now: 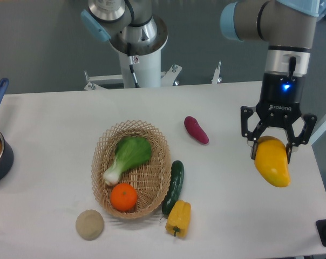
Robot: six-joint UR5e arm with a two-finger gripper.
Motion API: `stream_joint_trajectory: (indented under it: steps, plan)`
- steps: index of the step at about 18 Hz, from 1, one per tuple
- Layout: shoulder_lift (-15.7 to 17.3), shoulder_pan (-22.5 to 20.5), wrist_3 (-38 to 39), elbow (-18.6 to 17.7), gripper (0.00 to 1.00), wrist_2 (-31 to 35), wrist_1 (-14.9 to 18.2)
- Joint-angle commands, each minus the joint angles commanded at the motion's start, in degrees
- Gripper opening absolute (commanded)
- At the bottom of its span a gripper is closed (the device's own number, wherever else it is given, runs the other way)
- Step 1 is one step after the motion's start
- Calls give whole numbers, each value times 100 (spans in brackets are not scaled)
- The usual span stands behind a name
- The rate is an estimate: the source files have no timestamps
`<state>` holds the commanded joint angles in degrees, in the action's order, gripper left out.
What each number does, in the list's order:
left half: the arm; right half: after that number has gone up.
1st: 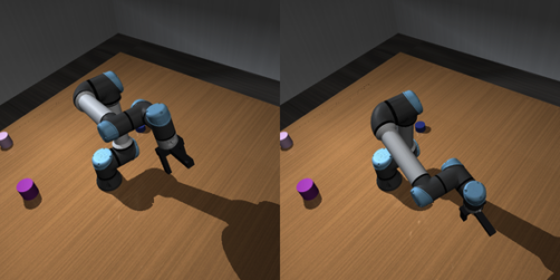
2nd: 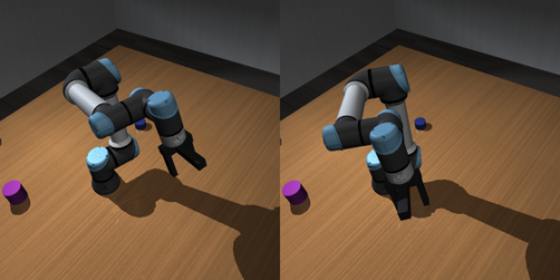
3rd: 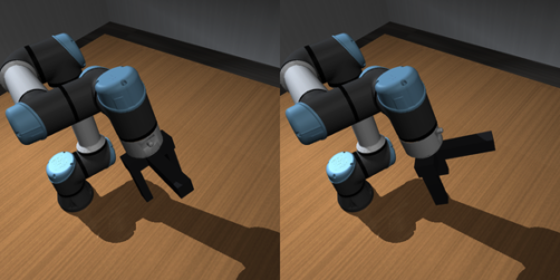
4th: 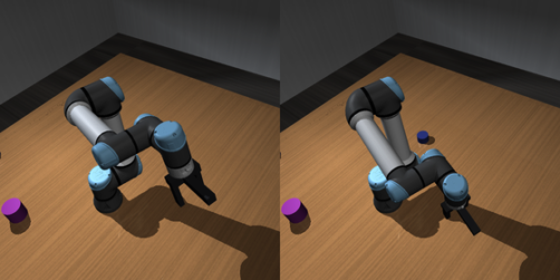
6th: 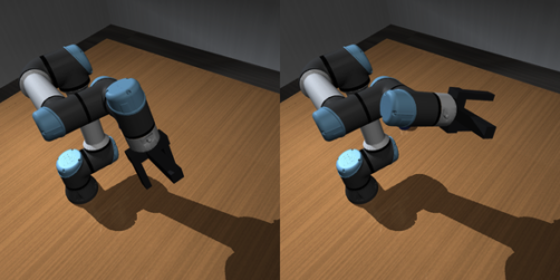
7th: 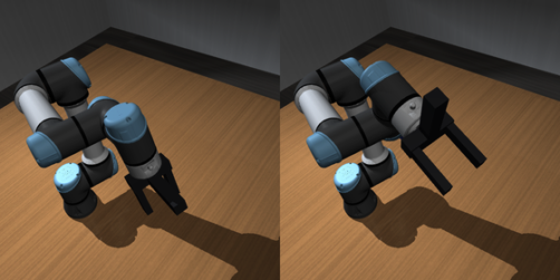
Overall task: Place the mango in the basket
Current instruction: 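Lift the held yellow mango slightly with the gripper, then carry the yellow mango over the wicker basket and lower it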
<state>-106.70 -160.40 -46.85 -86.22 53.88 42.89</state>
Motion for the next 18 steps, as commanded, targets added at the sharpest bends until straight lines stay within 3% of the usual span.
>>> stream_joint_trajectory:
  steps: [7, 16, 18]
  plan:
    - [-9, 18, 0, -35, 39, 26, 9]
    - [35, 105, -412, -404, 39, 88, 18]
    - [9, 368, -439, -404, 39, 568, 26]
